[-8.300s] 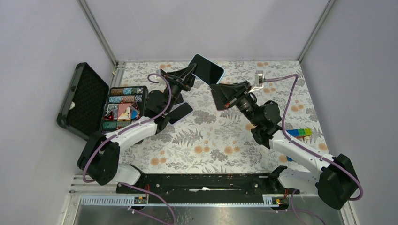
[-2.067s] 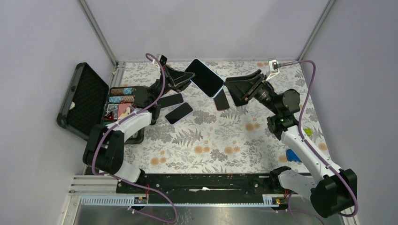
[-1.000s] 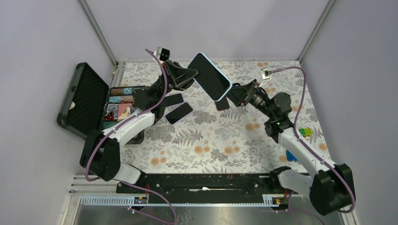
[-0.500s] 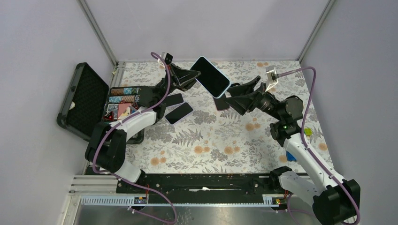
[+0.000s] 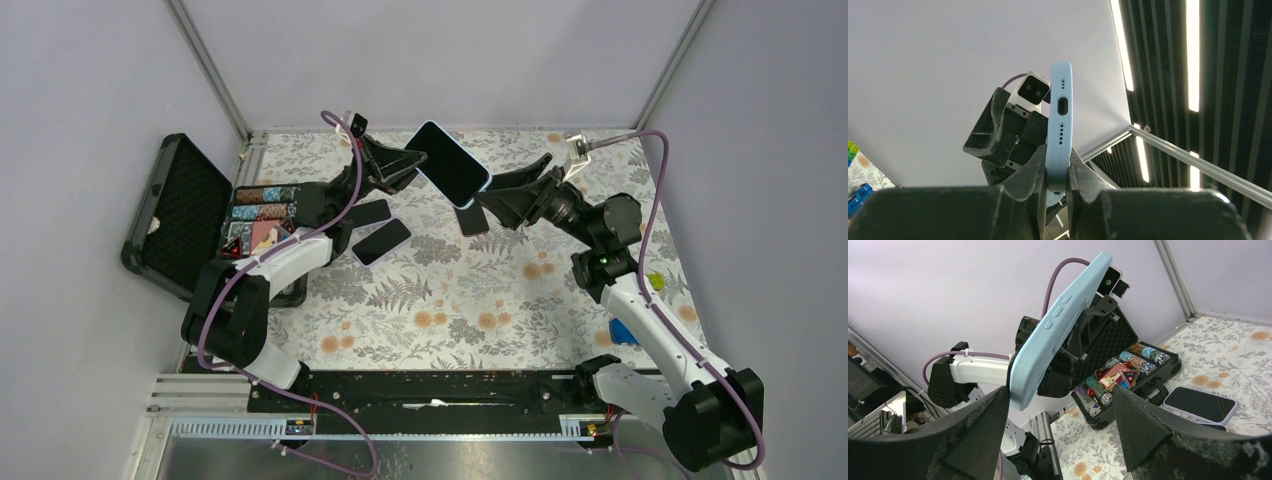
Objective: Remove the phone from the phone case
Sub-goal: Remove the phone case from the phone.
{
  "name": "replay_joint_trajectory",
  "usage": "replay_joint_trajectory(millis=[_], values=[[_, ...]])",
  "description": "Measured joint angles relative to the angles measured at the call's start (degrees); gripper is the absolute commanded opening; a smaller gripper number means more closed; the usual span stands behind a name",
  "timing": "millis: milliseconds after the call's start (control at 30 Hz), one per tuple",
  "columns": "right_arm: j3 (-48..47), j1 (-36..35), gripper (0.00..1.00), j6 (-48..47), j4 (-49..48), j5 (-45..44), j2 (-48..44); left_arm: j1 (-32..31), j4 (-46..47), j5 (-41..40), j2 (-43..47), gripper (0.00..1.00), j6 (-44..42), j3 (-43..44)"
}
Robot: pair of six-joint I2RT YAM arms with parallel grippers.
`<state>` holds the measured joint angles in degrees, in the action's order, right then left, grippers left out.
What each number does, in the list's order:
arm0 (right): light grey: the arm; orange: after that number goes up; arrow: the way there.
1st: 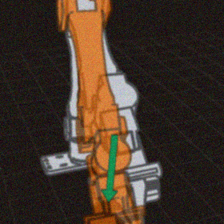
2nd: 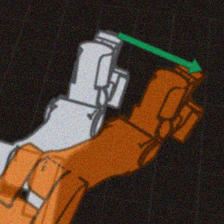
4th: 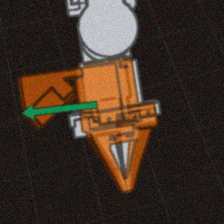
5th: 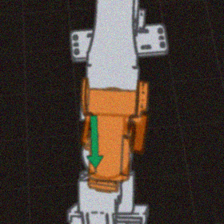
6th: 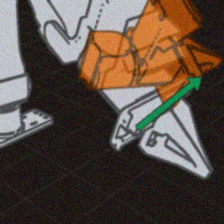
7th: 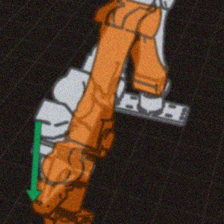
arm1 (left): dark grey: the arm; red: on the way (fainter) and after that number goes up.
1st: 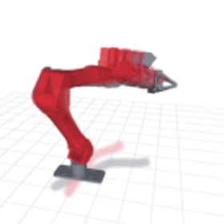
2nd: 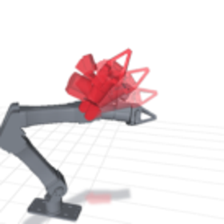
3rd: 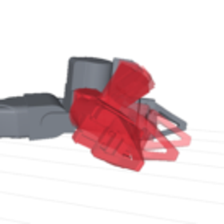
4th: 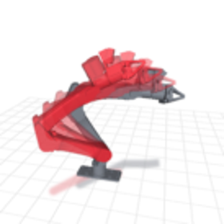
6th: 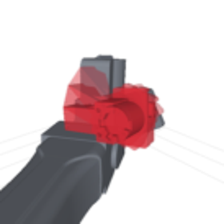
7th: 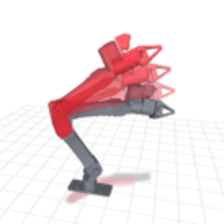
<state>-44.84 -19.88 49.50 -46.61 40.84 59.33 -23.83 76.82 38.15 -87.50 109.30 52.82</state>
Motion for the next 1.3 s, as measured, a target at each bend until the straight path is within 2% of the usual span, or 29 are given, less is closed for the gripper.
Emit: replay_joint_trajectory(millis=[200, 433, 700, 1300], values=[[-1.4, -0.4, 0.57, 0.1, 3.7, -2.8, 0.2, 0.5, -1.5, -1.0, 0.0, 0.0, -0.4, 0.0], [-4.9, -0.7, 0.43, -0.5, 11.6, -7.4, 1.8, 1.0, -5.3, -3.8, 0.0, 0.0, -1.0, 0.0], [-6.8, -0.7, 0.29, 0.5, 13.6, -10.4, 4.7, 1.2, -9.1, -7.5, 0.0, 0.0, -2.4, 0.0], [-6.4, -0.6, 0.22, -1.9, 15.0, -15.2, 7.2, 1.1, -13.2, -10.9, 0.0, 0.0, -5.8, 0.2]])
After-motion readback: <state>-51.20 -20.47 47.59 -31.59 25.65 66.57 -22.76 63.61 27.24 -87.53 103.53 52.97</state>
